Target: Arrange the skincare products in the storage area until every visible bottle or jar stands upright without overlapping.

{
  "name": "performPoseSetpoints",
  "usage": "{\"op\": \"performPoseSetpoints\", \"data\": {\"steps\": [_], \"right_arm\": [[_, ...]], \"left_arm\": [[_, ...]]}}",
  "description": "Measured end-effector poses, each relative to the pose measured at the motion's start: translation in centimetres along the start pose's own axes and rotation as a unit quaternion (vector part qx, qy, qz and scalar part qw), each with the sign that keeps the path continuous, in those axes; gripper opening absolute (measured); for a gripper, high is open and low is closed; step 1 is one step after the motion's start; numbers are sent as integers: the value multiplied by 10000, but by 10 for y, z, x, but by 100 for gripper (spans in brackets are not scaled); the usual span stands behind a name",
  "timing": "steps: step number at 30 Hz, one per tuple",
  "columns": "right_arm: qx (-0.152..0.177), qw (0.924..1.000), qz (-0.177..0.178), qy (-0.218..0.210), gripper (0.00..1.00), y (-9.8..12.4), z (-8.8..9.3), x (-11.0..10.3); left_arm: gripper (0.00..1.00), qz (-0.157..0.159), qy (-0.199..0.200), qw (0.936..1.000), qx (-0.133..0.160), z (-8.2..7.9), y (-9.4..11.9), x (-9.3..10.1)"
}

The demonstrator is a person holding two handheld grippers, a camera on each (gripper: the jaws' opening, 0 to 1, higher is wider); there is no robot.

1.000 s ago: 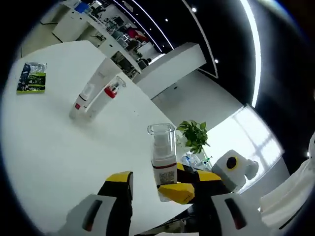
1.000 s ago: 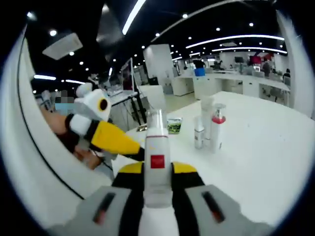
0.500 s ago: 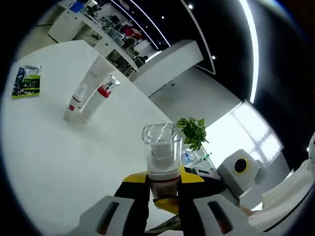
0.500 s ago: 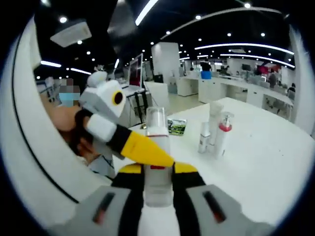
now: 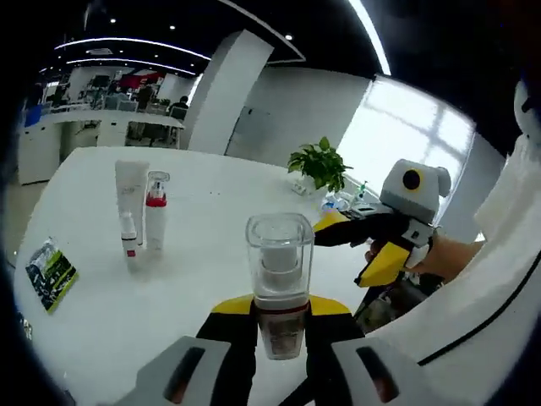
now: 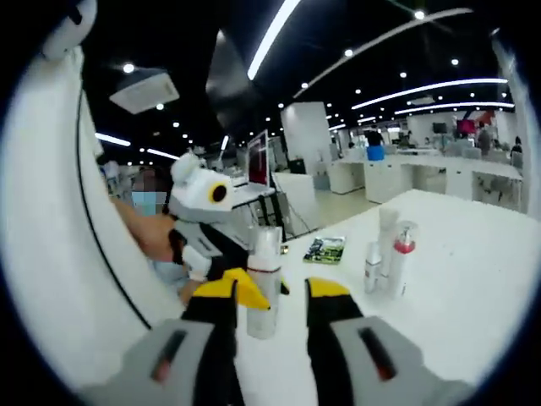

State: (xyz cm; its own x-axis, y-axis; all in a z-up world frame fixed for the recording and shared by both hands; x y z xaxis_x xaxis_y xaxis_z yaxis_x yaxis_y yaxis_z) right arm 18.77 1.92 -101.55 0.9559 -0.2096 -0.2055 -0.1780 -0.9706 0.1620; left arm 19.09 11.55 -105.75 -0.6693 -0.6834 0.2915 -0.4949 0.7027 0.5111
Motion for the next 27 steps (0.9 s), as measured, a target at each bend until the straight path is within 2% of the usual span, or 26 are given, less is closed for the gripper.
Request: {"op": "performPoseSetpoints", "data": {"steps": [1,2,4,6,7,8,11,12,16,18,21,22,24,27], "right_arm": [[-23,10000,-83,39,29,-4,-4,-1],[-46,9998,-166,78,29,-8,-7,-1],[-52,9994,-340,105,29,-17,-14,-3],[-138,9969,-760,177,29,-29,-22,-10],[-280,9948,-942,273,29,-35,-24,-13],[-499,9911,-1151,436,29,-42,-25,-17],[-843,9817,-1541,740,27,-57,-26,-26],[-883,9798,-1611,795,27,-64,-26,-27],[-879,9787,-1680,783,29,-68,-27,-28],[-894,9721,-2033,761,30,-87,-25,-32],[-1160,9622,-2292,904,28,-99,-24,-38],[-1333,9558,-2392,1069,28,-105,-25,-42],[-1897,9309,-2767,1445,28,-120,-26,-50],[-2161,9223,-2796,1563,26,-129,-30,-49]], "left_arm": [[21,3,-1,10000,-3,0,1,1],[21,72,-290,9996,17,1,7,5],[21,120,-596,9982,-3,4,13,7],[21,105,-915,9957,-74,8,20,9],[21,53,-1011,9948,-78,9,24,9],[21,36,-962,9953,-91,11,29,9],[21,-28,-1014,9948,-75,18,38,6],[21,-89,-1008,9948,-88,21,40,4],[21,-146,-1007,9948,-97,24,44,1],[21,-318,-954,9949,-112,32,58,-5],[21,-482,-1032,9933,-187,40,68,-11],[21,-536,-1066,9926,-239,44,72,-14],[21,-616,-1009,9927,-240,49,79,-23],[21,-640,-861,9941,-160,47,82,-28]]}}
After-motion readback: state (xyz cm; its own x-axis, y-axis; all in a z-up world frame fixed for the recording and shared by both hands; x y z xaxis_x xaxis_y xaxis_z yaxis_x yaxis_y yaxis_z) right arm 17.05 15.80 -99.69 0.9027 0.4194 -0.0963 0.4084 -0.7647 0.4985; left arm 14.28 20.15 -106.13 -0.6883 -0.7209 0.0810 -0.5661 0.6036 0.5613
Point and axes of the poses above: the point that each gripper's makers call its tool centre point, and the gripper's own axes: y roughly backward along the fingers, x roughly to its right, z roughly out of its underside, the point moved 5 cm from there along y, roughly backward along the fingers, and after that the axes turned 14 degrees about -z, right-handed, at the moved point
